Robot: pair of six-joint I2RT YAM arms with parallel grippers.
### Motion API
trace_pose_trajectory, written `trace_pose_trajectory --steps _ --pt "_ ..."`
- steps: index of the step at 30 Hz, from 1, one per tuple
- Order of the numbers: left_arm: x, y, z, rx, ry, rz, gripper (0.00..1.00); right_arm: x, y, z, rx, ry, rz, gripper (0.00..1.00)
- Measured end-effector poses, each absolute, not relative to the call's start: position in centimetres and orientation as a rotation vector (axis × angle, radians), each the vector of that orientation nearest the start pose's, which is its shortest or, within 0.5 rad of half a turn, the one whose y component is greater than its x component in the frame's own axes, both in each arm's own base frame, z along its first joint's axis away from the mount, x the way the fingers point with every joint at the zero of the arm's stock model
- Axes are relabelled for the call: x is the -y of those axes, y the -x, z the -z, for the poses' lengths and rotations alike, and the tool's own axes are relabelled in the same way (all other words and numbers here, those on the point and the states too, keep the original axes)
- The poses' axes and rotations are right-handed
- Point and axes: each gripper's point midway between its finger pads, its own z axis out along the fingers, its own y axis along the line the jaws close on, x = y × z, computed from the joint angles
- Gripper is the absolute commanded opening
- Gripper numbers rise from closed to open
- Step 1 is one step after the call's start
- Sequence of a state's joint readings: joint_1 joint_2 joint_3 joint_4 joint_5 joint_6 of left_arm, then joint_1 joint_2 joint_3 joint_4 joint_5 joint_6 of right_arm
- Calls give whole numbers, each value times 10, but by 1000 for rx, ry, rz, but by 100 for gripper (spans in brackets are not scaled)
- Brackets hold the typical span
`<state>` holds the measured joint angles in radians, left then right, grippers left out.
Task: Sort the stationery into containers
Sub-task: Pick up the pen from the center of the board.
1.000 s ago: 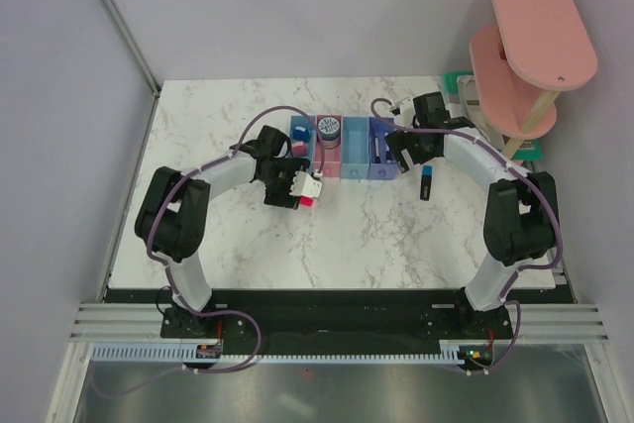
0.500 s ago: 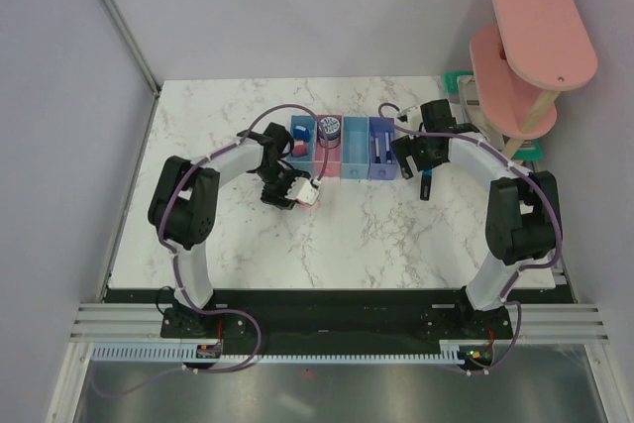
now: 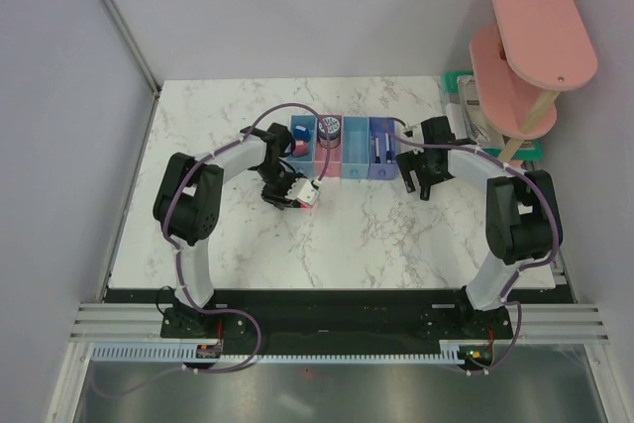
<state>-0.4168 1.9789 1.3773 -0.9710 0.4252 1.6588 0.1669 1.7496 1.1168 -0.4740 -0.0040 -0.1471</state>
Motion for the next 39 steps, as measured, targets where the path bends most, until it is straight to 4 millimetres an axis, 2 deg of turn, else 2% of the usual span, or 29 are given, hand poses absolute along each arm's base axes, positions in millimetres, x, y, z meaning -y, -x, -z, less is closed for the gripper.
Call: trace_pose_trajectory --steps 4,9,12,13,15,16,19,30,34,36,39 --pt "180 -320 -16 1697 2869 -589 43 -51 -364 -25 -2665 385 26 90" --pt "181 -321 -16 1703 2866 -576 28 -49 -368 -21 -2657 350 45 79" --pt "181 -320 -15 1717 2853 -576 18 -49 -371 -21 -2645 336 45 63" --pt "181 -320 -16 1721 2848 -574 16 -50 -373 -20 -2641 329 43 52" --pt "180 -319 -15 1729 2836 -565 5 -50 -377 -20 -2629 322 44 36" --pt "180 -319 -15 1734 2829 -560 2 -50 -378 -19 -2627 318 42 19" --pt "181 -318 -16 1744 2816 -550 2 -50 -383 -20 -2613 304 52 0" --pt "185 -301 -17 1777 2782 -565 2 -48 -385 -22 -2603 293 64 0" --pt "184 -294 -19 1829 2714 -593 2 -49 -376 -24 -2629 301 50 0" --pt "183 -288 -23 1867 2654 -624 2 -50 -372 -28 -2636 306 37 0" --pt "194 -289 -43 1973 2584 -694 2 -52 -367 -45 -2626 310 16 0"
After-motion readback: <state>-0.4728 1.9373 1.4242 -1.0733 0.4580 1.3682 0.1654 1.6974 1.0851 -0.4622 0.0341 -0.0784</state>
